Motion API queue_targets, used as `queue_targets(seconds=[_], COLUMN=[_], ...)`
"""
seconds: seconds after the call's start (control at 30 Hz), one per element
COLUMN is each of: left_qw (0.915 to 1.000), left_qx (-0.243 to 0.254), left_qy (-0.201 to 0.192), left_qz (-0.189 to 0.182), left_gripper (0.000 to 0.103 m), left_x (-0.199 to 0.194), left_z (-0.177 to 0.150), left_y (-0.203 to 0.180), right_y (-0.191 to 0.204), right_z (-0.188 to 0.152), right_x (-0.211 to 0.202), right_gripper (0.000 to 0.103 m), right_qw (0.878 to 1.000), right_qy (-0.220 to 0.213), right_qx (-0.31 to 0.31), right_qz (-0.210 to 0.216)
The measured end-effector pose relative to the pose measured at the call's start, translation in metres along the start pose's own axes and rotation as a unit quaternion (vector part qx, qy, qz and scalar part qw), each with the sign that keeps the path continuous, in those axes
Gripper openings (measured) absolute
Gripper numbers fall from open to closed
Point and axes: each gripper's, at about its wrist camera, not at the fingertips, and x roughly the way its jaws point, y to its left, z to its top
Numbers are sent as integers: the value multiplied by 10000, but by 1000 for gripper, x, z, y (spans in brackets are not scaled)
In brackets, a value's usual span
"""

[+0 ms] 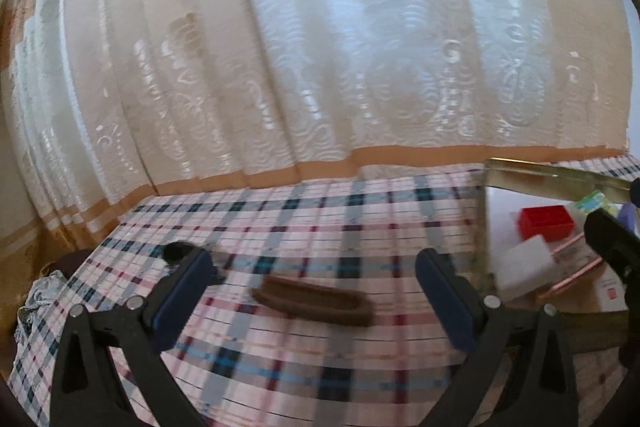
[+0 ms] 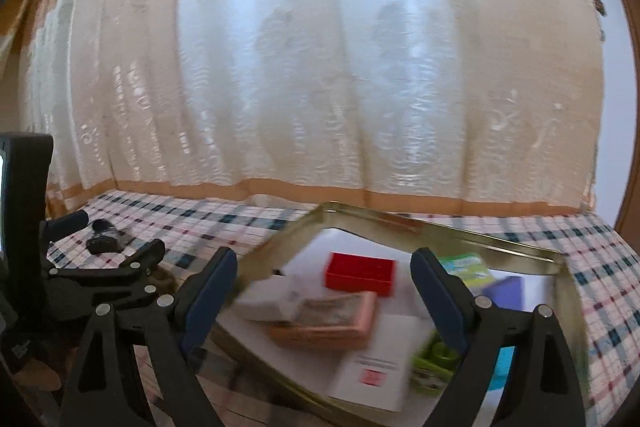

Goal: Organize rigid objects
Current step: 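Move both tools back toward the black hair clip and wooden brush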

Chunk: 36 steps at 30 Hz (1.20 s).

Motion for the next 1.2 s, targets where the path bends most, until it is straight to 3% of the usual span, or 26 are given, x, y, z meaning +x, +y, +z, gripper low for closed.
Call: queue_targets(seconds=[0.43, 0.8, 1.2], left_qw=[9984, 9918, 9840], left_qx=[-269, -734, -1230], left_qy=[185, 483, 948], left_qz=[457, 930, 869], left_gripper=[103, 103, 103], left_x=[21, 45, 78], left_z=[-6, -10, -14], left_y=[73, 129, 171], right_y=[62, 103, 162], right_z=[8, 10, 6], right_x=[43, 73, 119], right_gripper=[90, 90, 87], right_qw=[9971, 9890, 9652], right_qy=[404, 861, 1677], right_qx=[14, -221, -948], right_qz=[644, 1179, 1766])
